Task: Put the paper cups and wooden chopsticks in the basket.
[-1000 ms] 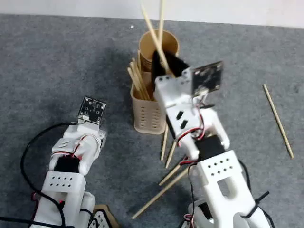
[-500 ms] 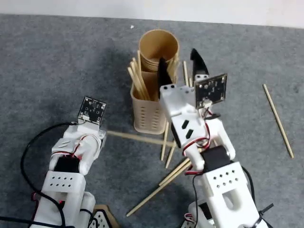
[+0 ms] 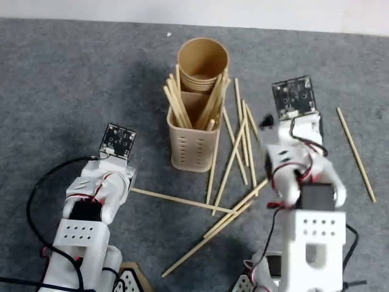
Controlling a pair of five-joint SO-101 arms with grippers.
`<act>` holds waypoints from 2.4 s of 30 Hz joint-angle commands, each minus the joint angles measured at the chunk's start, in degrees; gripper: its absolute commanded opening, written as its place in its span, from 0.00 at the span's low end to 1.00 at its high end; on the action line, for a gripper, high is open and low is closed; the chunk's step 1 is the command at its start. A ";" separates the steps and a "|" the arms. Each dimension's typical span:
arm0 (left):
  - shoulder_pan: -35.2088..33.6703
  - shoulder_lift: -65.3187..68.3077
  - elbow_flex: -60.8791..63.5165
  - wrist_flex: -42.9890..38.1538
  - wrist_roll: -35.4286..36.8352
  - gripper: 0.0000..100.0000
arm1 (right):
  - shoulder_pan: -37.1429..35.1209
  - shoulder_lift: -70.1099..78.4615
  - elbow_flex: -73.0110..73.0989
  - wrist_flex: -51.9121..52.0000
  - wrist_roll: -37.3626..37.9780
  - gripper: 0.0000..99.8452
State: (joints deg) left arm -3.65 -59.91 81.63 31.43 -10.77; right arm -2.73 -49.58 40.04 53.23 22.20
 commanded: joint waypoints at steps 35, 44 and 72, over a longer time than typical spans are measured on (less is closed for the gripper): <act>0.75 -0.48 -0.31 -0.70 -0.53 0.15 | 35.30 84.53 -45.32 -8.40 28.31 0.00; 0.84 -0.48 -0.31 -0.79 -0.53 0.15 | 29.49 64.04 -58.51 10.15 9.23 0.01; 0.66 -0.48 -0.31 -0.79 -0.62 0.15 | -26.07 -0.13 1.54 -29.93 -25.32 0.02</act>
State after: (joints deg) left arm -3.65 -59.91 81.63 31.43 -10.77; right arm -28.04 -45.80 33.54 26.42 -4.00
